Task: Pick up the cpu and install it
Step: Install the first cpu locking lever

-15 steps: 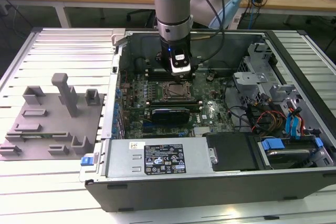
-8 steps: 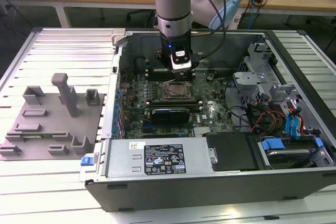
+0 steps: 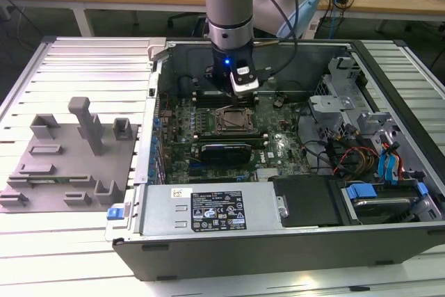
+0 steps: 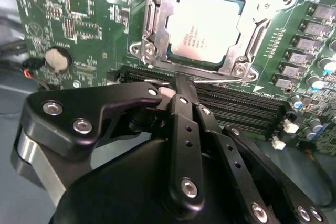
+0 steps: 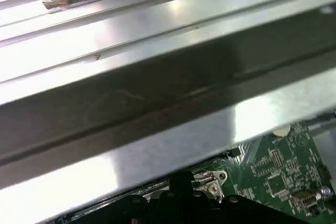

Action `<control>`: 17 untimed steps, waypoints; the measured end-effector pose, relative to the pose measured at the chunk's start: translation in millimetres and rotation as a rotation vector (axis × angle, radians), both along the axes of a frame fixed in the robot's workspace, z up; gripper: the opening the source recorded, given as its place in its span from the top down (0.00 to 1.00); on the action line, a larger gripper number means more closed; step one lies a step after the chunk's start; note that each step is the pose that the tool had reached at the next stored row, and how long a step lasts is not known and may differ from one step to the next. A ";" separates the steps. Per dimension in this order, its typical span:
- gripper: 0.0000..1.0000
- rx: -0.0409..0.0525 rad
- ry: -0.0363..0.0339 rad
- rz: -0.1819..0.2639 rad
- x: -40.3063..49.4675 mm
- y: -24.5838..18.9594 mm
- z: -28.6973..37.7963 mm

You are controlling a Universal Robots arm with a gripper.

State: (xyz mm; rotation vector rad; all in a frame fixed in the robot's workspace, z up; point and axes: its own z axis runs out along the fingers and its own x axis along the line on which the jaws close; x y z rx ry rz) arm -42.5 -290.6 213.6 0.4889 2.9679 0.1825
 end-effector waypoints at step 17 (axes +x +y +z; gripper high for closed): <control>0.89 -0.0116 -0.0026 0.030 2.9 3.9 -5.0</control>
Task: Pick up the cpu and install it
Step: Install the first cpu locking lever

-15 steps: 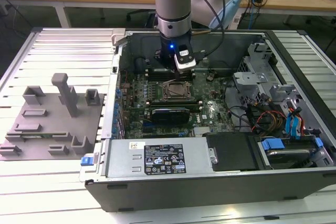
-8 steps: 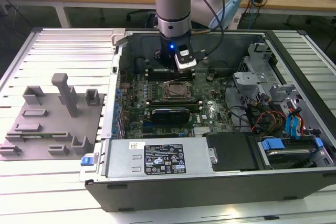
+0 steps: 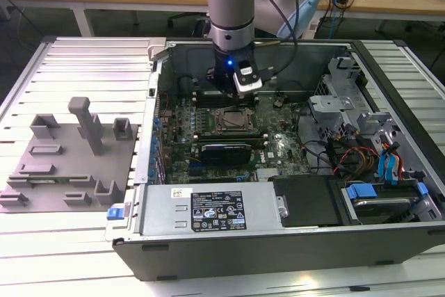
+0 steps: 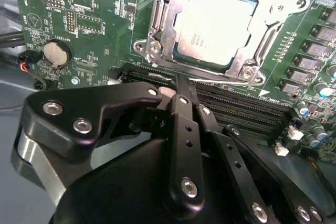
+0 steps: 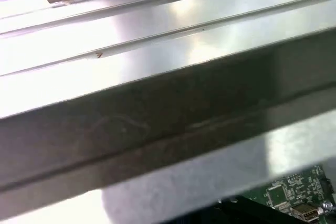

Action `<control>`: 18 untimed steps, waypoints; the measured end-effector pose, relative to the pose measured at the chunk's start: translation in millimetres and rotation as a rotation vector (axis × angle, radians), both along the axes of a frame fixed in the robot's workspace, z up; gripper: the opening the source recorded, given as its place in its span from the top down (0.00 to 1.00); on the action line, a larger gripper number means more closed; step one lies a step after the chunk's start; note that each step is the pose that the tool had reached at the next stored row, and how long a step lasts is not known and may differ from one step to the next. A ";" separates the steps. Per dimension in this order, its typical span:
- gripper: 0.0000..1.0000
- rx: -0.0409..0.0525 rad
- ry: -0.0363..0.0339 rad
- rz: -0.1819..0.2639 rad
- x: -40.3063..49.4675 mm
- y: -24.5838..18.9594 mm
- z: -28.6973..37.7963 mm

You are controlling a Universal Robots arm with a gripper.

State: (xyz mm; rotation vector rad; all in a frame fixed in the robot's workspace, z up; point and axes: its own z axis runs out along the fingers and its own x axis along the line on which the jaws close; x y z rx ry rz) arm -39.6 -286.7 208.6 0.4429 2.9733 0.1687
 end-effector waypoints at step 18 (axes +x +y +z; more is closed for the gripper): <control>0.89 -0.0116 -0.0178 0.000 -4.5 1.2 -9.8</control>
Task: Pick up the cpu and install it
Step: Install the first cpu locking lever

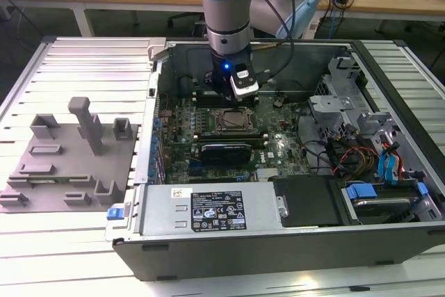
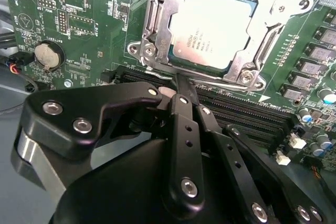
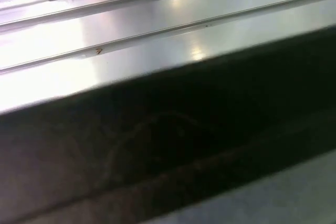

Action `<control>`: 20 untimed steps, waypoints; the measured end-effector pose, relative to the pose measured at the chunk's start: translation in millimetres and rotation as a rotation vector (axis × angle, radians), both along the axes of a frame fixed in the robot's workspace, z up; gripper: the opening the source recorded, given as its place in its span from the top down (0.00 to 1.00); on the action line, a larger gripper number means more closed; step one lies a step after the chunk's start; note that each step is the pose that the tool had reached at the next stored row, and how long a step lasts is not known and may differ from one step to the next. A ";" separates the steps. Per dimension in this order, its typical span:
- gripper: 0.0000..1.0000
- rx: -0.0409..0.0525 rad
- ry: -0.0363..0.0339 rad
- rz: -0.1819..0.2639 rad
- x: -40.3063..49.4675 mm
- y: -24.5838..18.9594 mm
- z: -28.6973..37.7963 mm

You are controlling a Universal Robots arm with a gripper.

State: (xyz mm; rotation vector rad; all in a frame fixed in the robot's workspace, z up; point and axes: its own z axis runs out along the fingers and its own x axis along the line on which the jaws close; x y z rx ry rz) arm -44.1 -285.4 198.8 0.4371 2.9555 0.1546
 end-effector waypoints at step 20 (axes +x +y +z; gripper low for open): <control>0.89 0.0041 -0.0195 0.000 -6.2 2.6 8.3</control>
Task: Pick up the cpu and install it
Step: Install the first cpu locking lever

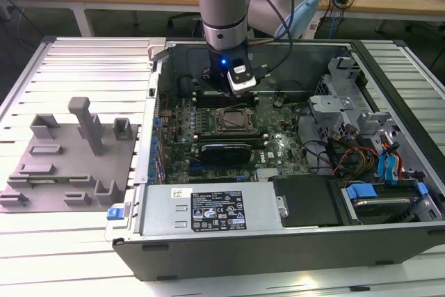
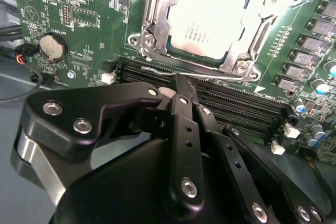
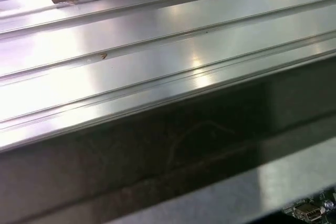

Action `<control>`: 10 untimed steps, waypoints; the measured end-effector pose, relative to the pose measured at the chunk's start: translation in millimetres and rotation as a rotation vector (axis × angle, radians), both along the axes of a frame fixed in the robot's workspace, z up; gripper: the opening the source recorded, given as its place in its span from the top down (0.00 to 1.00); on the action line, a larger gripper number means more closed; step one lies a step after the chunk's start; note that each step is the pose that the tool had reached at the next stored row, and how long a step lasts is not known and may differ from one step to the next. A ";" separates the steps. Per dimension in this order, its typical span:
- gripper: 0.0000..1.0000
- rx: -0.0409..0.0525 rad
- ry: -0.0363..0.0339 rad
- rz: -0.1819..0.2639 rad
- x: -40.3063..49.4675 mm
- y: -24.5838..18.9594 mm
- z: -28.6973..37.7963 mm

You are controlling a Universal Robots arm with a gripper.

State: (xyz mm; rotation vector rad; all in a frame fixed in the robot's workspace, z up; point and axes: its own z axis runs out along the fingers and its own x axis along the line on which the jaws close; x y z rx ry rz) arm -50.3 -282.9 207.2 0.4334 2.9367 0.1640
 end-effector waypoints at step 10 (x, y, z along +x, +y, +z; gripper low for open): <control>0.89 -0.0206 -0.0109 0.000 0.0 -2.7 -6.3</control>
